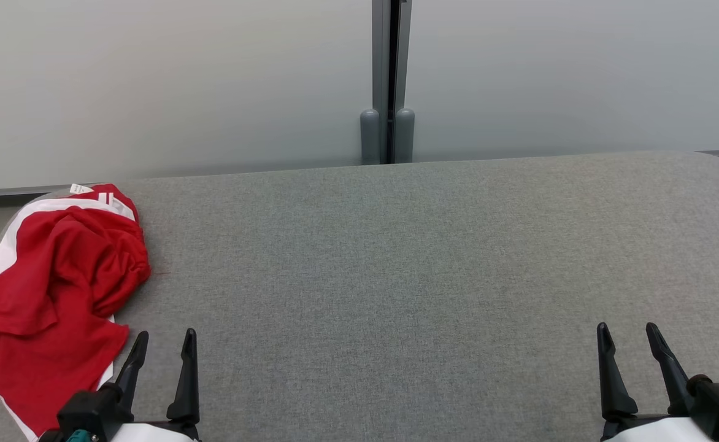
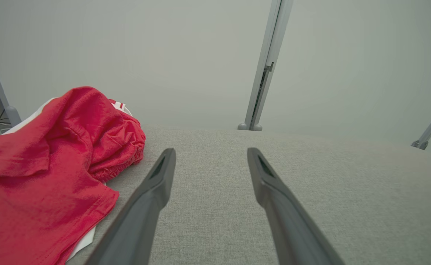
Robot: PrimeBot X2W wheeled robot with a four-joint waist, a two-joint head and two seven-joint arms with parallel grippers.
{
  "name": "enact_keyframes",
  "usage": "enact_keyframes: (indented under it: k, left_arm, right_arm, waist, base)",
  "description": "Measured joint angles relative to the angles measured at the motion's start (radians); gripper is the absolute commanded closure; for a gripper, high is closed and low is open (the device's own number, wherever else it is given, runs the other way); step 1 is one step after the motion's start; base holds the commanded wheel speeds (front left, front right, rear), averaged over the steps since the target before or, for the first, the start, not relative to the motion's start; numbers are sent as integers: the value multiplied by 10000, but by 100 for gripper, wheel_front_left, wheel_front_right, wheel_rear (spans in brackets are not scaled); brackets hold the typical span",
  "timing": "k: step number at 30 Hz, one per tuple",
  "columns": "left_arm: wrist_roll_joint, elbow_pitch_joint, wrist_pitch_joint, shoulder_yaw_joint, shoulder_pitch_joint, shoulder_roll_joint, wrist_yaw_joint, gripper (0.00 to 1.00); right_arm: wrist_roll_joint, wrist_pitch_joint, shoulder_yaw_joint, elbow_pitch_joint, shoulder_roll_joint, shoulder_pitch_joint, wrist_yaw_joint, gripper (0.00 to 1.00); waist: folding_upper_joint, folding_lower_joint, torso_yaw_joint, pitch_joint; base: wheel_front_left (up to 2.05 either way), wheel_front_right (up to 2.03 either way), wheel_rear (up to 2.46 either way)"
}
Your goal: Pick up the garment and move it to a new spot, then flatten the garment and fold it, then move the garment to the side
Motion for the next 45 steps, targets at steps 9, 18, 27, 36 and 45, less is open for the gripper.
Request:
enact_keyframes:
  k: [9, 18, 27, 36, 45]
  left_arm:
    - [788, 134, -213, -6, 160, 42, -33, 0]
    - [1375, 171, -357, -44, 255, 40, -46, 0]
    - [1762, 197, -474, -31, 311, 42, -48, 0]
    - [1728, 355, -479, 50, 311, 40, -59, 0]
    - [1714, 447, -479, 73, 303, 35, -59, 0]
  right_arm:
    - [-610, -215, 2, -6, -4, 101, 0, 0]
    - [-1151, -366, 58, -8, -8, 228, 0, 0]
    - [-1505, -477, 84, 10, -12, 285, 2, 0]
    - [-1266, -477, -31, 100, -15, 286, 2, 0]
    - [-1258, -477, -148, 94, -17, 351, 2, 0]
  waist:
    - [0, 0, 1, -5]
    - [0, 0, 27, -25]
    - [0, 0, -18, -29]
    - [0, 0, -28, -30]
    - [0, -1, 50, -43]
  base:
    - [0, 0, 0]
    - [0, 0, 0]
    - [0, 0, 0]
    - [0, 0, 0]
    - [0, 0, 0]
